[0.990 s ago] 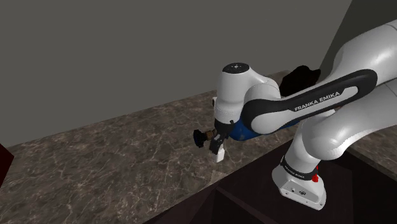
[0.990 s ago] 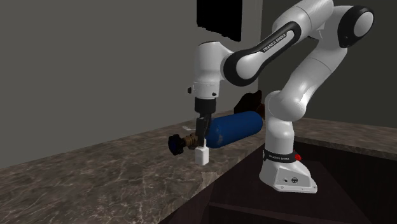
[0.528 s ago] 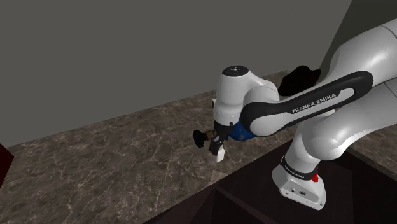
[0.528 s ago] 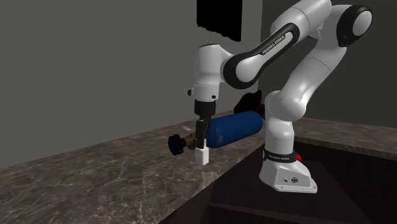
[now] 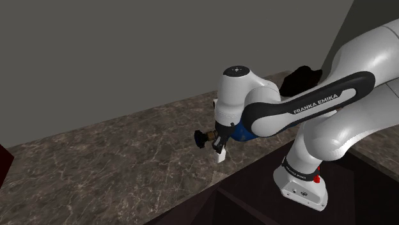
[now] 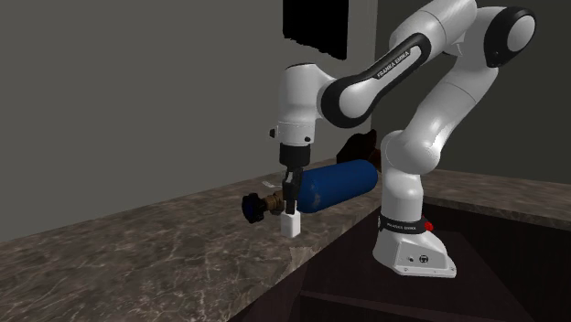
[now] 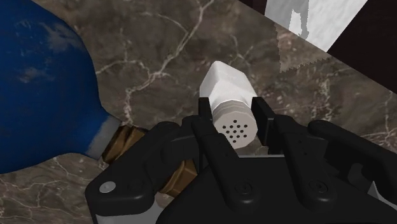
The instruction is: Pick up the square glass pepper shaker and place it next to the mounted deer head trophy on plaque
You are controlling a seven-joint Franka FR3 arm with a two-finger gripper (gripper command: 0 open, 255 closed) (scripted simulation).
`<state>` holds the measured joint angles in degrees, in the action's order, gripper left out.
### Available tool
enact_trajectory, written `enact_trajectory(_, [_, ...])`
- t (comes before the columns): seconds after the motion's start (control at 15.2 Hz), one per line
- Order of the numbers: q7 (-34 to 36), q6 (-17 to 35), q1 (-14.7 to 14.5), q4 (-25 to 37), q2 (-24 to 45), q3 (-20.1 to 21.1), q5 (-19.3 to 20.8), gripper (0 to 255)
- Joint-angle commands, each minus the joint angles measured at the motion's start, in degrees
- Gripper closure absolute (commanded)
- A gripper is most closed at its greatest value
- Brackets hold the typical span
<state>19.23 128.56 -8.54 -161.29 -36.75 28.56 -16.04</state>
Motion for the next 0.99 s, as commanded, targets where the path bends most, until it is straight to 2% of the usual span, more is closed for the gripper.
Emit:
enact_trajectory(0.0, [0.0,-0.01,0.0,-0.02,0.02,0.01,0.0,255])
enact_trajectory(0.13, [-0.01,-0.03,0.0,-0.03,-0.01,-0.01,0.0,255])
enact_trajectory(0.92, [-0.62,-11.59,0.07,6.19,-5.42,-3.18,1.75,255])
